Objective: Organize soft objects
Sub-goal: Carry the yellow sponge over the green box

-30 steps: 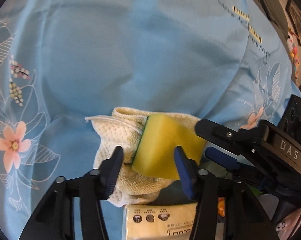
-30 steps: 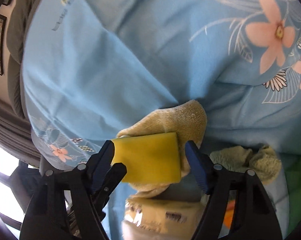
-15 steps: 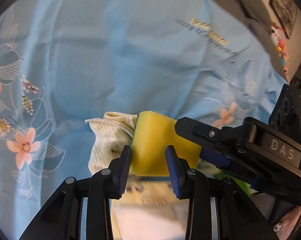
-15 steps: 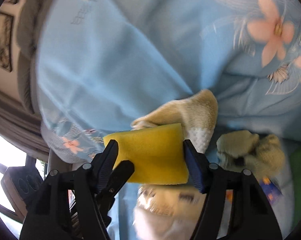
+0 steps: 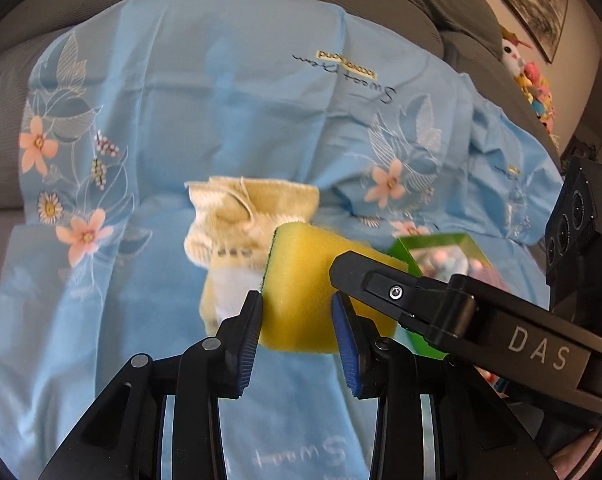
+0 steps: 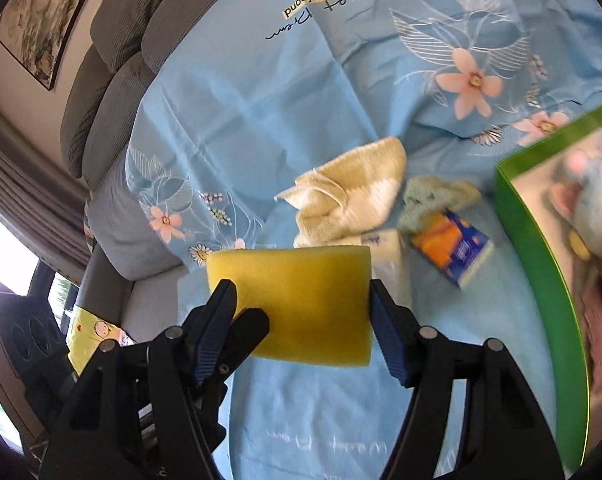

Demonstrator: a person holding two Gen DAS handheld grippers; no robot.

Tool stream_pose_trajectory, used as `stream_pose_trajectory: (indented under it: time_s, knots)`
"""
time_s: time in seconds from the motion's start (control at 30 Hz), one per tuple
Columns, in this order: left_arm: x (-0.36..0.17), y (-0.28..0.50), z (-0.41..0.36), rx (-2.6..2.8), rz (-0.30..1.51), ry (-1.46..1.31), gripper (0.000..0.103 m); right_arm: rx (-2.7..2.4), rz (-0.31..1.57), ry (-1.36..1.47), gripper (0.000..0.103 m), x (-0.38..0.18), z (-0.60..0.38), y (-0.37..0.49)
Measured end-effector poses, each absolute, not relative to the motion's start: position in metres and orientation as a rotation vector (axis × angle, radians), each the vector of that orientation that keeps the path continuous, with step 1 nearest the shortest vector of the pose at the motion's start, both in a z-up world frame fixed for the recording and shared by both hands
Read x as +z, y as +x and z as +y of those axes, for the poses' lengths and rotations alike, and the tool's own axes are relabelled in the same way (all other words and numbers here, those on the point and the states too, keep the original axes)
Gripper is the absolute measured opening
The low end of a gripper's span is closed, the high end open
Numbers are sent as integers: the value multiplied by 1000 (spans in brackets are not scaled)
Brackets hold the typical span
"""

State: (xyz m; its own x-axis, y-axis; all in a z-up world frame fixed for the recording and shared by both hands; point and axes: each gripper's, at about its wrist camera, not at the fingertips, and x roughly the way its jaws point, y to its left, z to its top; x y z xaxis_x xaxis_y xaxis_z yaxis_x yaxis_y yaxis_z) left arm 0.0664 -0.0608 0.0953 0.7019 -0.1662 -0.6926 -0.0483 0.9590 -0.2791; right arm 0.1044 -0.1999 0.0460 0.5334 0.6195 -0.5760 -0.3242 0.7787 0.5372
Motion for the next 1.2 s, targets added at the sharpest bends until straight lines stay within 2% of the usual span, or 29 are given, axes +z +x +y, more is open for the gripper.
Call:
stream_pose_trajectory:
  time_s: [0.47,0.9,1.2]
  knots:
    - [99,25,-114,-154,801,-253,36,498,815,414,65,35,-245,43]
    - [102,38,-180,-304,810,-209,36,356,752,460,55,41,-316,30]
    - [93,60,-225,-415,843,-188,36,258,732,537,53,33,-368,34]
